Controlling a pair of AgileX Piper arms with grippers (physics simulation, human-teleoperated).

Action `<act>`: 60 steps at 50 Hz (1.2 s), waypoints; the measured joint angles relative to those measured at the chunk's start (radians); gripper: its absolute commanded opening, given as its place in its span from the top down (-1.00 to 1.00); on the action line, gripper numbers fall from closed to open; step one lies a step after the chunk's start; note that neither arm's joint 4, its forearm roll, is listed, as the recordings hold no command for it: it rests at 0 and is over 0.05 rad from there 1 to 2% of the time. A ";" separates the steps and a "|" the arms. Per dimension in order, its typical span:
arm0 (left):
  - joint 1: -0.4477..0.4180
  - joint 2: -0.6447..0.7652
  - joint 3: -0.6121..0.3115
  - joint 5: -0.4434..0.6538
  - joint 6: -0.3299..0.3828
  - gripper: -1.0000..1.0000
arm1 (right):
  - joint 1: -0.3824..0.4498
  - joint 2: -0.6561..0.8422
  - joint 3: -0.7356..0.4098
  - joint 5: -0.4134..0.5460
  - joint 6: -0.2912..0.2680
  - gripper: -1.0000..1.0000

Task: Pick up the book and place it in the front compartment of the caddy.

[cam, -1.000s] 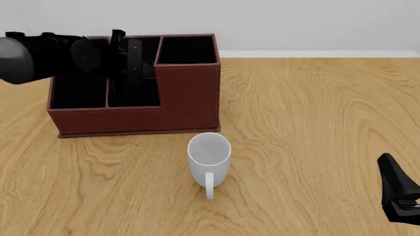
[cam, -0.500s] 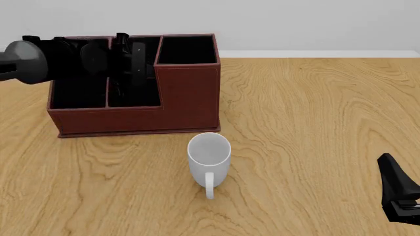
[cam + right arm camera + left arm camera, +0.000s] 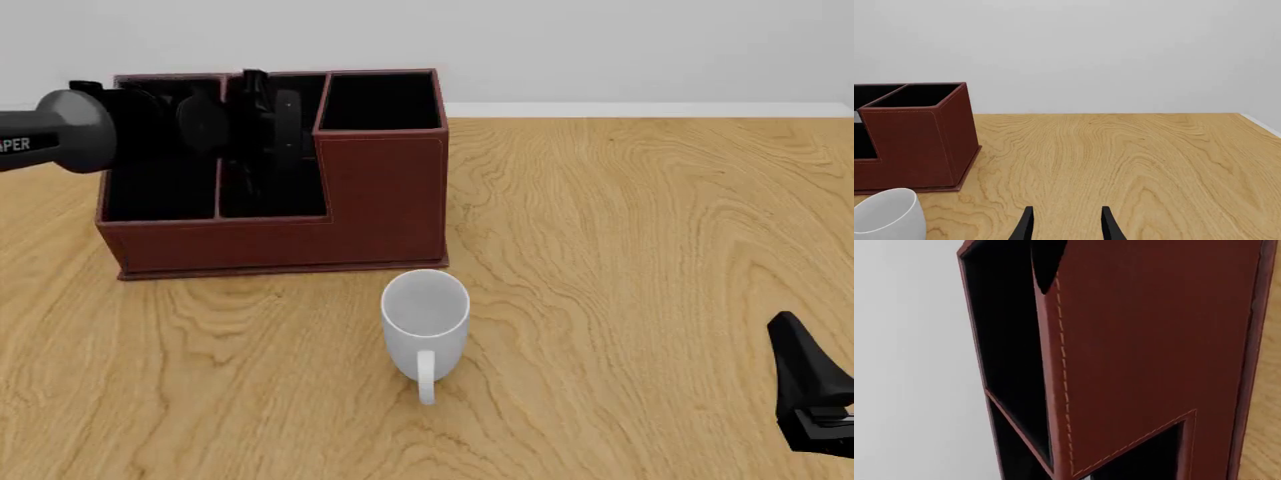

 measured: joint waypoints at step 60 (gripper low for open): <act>-0.085 -0.165 -0.042 -0.656 0.198 -1.00 | 0.000 0.000 0.000 0.000 0.000 -1.00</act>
